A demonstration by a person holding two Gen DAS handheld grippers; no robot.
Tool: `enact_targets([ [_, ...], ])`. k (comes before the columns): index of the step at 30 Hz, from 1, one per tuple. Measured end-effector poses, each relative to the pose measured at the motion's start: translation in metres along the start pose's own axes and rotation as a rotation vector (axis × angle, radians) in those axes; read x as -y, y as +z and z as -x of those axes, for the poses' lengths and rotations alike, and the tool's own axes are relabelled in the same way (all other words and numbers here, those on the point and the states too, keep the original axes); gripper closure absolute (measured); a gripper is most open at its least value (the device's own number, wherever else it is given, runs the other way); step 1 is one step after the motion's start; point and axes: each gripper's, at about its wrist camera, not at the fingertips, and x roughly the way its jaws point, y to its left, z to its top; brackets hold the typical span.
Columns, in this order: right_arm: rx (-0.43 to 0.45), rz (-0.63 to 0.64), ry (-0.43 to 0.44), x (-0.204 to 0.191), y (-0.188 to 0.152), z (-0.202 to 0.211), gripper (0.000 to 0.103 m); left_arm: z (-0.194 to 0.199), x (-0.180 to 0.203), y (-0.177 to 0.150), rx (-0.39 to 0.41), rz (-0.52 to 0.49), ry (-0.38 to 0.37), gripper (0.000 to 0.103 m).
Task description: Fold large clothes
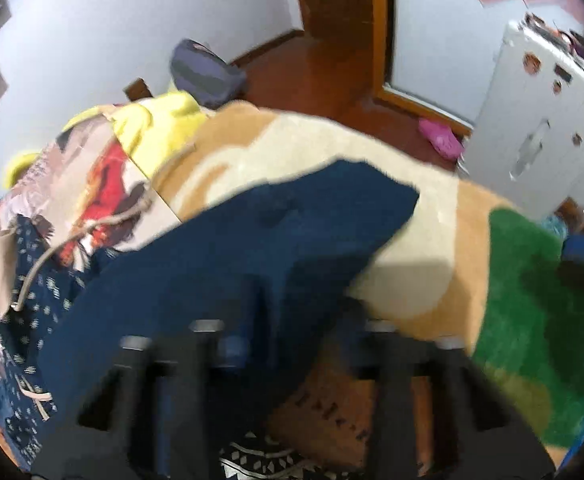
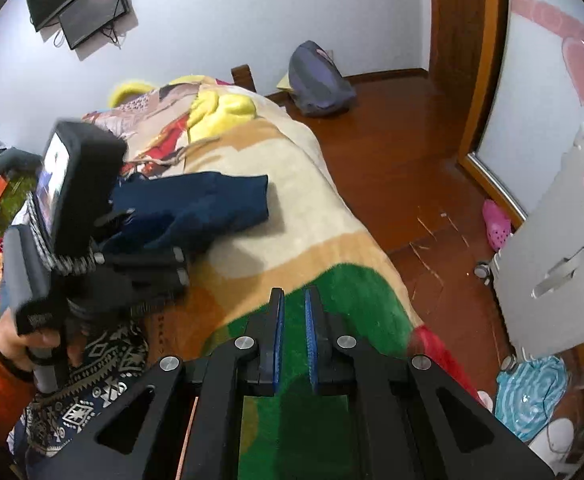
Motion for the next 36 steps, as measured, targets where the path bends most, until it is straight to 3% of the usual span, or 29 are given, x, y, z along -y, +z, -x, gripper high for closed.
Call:
enact_targets([
  [4, -0.012, 0.016, -0.005, -0.008, -0.001, -0.002, 0.097, 0.023, -0.015, 0.008, 0.069, 0.054, -0.013, 0.098],
  [9, 0.007, 0.07, 0.011, -0.03, 0.003, 0.003, 0.097, 0.089, -0.076, 0.004, 0.193, 0.187, -0.026, 0.099],
  [13, 0.021, 0.116, 0.041, -0.057, 0.011, 0.007, 0.097, 0.156, -0.137, -0.022, 0.293, 0.268, 0.057, 0.099],
  [17, 0.038, 0.172, 0.069, -0.093, 0.021, 0.007, 0.097, 0.206, -0.189, -0.063, 0.342, 0.339, 0.143, 0.099],
  [24, 0.012, 0.274, 0.14, -0.17, 0.036, -0.016, 0.097, 0.23, -0.249, -0.151, 0.294, 0.443, 0.266, 0.099],
  [32, -0.133, 0.432, 0.174, -0.243, 0.026, -0.075, 0.097, 0.189, -0.288, -0.247, 0.163, 0.619, 0.269, 0.099],
  [36, -0.196, 0.609, 0.079, -0.268, 0.003, -0.111, 0.097, 0.161, -0.298, -0.294, 0.087, 0.721, 0.26, 0.099],
])
